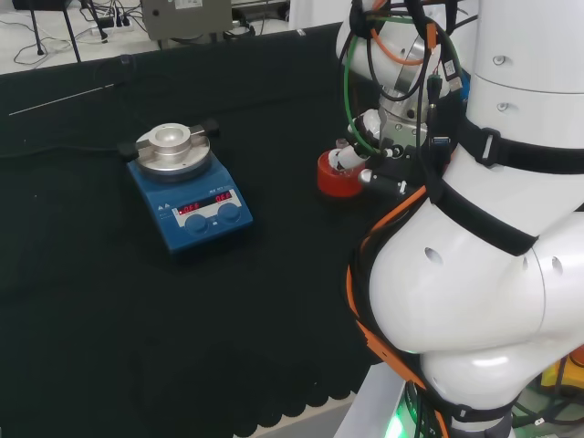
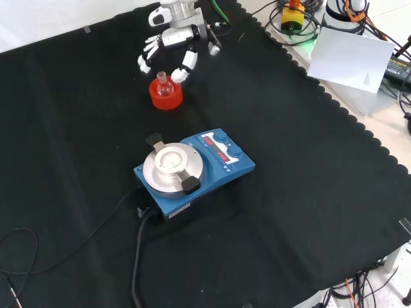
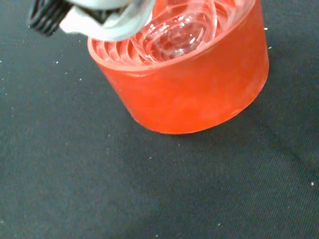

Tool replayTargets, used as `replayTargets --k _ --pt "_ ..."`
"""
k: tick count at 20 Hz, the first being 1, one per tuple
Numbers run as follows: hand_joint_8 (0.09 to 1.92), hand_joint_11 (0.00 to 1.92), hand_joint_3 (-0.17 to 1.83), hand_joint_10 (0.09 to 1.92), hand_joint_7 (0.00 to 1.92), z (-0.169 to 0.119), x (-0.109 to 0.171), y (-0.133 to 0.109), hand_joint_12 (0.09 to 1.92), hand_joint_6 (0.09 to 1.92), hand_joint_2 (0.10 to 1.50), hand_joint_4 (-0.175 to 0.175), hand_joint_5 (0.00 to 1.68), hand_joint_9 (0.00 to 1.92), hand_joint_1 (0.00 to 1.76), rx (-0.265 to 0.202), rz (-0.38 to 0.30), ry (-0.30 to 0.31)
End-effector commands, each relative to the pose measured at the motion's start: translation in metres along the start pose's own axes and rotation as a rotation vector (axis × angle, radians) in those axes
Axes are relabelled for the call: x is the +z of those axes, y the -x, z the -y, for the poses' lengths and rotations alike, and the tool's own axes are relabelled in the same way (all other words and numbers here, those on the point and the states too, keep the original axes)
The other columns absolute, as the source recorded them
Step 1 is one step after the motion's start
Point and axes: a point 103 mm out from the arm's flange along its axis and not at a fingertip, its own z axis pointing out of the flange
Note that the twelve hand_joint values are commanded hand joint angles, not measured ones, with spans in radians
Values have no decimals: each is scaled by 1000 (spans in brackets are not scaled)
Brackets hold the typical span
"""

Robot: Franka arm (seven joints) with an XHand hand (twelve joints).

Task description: Pick up the round-bottom flask.

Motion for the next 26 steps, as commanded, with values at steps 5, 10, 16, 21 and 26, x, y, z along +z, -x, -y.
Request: replayTargets --k 5,10,16,21,26 --pt "605 0 628 685 218 -5 10 -4 1192 87 609 -54 593 354 937 -5 -12 27" --pt "605 0 649 671 232 -7 8 -6 1212 318 606 -57 638 372 946 -11 -27 58" --pt "625 0 663 677 260 -8 6 -7 1243 824 609 -65 652 391 966 -17 -28 88" --pt "634 0 669 681 275 -9 7 -8 1283 881 612 -71 681 407 975 -16 -26 91" --pt "639 0 672 682 282 -10 2 -4 1295 895 614 -71 687 411 982 -11 -31 90"
